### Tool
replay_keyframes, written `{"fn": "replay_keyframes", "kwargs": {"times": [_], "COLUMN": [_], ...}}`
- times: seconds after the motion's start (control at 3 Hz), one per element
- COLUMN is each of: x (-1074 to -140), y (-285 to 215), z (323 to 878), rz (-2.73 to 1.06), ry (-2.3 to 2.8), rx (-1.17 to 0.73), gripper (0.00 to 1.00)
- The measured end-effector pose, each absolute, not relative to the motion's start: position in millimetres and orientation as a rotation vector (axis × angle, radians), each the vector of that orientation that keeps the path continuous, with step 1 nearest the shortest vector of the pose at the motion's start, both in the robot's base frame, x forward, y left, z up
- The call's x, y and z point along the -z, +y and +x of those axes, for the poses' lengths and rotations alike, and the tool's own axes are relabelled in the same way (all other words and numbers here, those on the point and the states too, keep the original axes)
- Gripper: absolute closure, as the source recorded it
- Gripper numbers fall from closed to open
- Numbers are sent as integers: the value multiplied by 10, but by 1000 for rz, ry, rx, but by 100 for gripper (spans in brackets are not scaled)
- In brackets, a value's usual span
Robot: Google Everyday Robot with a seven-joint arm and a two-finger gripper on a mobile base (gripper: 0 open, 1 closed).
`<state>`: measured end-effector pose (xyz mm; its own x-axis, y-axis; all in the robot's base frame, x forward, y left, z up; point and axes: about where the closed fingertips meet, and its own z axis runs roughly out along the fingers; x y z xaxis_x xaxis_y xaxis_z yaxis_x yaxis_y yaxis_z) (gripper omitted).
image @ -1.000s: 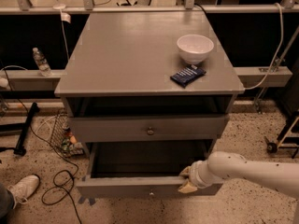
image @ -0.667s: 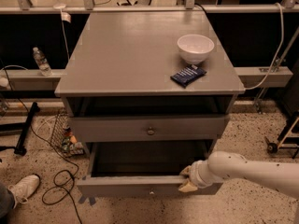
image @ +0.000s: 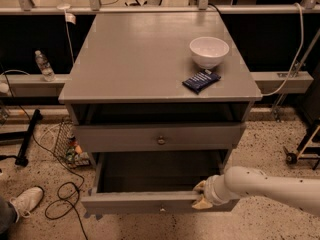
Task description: Open middle drawer
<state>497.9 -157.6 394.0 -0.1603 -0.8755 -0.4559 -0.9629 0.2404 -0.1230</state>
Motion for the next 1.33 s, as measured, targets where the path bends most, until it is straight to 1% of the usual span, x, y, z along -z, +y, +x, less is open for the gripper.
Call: {"fn": "replay_keyframes", "kwargs": {"times": [0.33,1.33], "x": [-3916,-3930], "y": [-1612,-1620], "z": [4836,4700], "rz": [-1652,-1626], "ry": [2103,2116], "rx": [-272,-267], "gripper": [100,100]}}
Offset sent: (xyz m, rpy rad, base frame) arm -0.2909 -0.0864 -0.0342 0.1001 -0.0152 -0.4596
